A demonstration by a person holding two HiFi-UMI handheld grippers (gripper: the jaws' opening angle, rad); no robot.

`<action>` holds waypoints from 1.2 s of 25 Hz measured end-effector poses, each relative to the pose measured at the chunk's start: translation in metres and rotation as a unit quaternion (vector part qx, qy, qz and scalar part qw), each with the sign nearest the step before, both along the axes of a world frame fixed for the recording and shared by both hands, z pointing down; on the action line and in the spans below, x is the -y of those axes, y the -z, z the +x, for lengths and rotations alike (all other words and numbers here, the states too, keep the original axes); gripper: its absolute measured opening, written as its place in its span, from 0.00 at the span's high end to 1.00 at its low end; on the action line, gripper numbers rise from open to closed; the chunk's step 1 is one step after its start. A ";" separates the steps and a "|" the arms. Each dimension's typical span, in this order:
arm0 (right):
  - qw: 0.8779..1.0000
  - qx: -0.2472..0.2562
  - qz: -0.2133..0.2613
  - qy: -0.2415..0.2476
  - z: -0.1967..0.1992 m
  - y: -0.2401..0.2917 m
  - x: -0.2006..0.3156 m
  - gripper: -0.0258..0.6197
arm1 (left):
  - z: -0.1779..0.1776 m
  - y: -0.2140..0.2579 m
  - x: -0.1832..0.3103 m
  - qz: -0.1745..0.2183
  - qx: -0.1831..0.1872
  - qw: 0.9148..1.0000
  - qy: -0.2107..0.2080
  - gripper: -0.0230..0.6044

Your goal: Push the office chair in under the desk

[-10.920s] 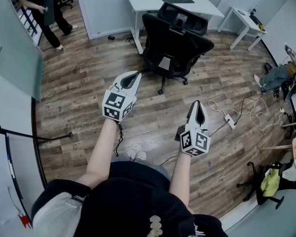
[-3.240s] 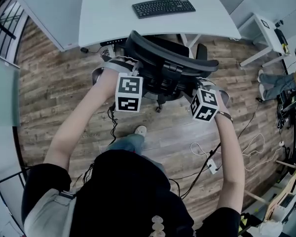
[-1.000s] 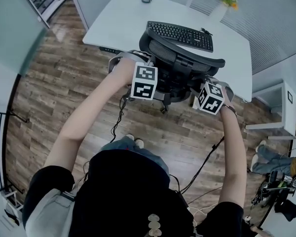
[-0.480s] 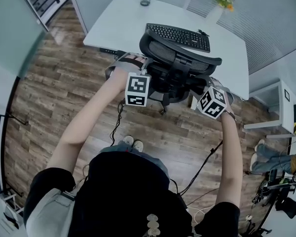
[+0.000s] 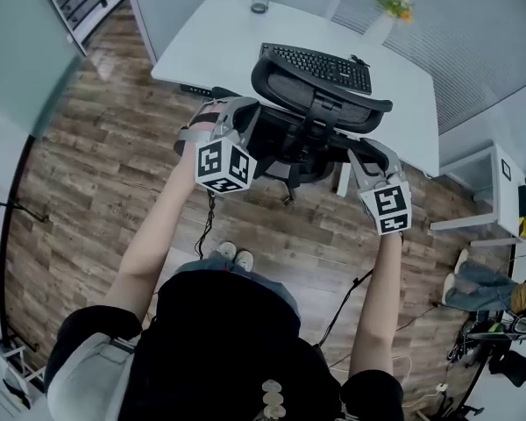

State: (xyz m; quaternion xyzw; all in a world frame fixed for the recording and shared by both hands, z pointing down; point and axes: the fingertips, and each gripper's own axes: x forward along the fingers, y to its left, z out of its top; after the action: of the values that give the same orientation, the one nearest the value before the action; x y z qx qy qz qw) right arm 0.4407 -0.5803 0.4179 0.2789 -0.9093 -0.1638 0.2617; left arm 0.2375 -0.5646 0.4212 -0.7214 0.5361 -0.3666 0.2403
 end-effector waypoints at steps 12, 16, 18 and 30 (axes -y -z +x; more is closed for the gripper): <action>0.904 0.386 0.017 -0.185 0.058 0.058 -0.021 0.95 | -0.006 0.068 -0.028 0.116 -0.410 0.904 -0.031 0.95; 0.881 0.425 0.017 -0.207 0.063 0.046 -0.035 0.95 | -0.021 0.056 -0.035 0.096 -0.495 0.863 -0.022 0.95; 0.880 0.422 0.018 -0.216 0.063 0.040 -0.037 0.95 | -0.024 0.050 -0.036 0.087 -0.495 0.864 -0.018 0.95; 0.871 0.429 0.009 -0.240 0.072 0.027 -0.040 0.95 | -0.011 0.037 -0.037 0.065 -0.449 0.891 -0.022 0.95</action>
State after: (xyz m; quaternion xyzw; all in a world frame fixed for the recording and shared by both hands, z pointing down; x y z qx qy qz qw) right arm 0.5124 -0.5403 0.3913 0.5335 -0.8358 0.0316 -0.1256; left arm 0.2265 -0.5271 0.3839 -0.8035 0.5934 0.0377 0.0281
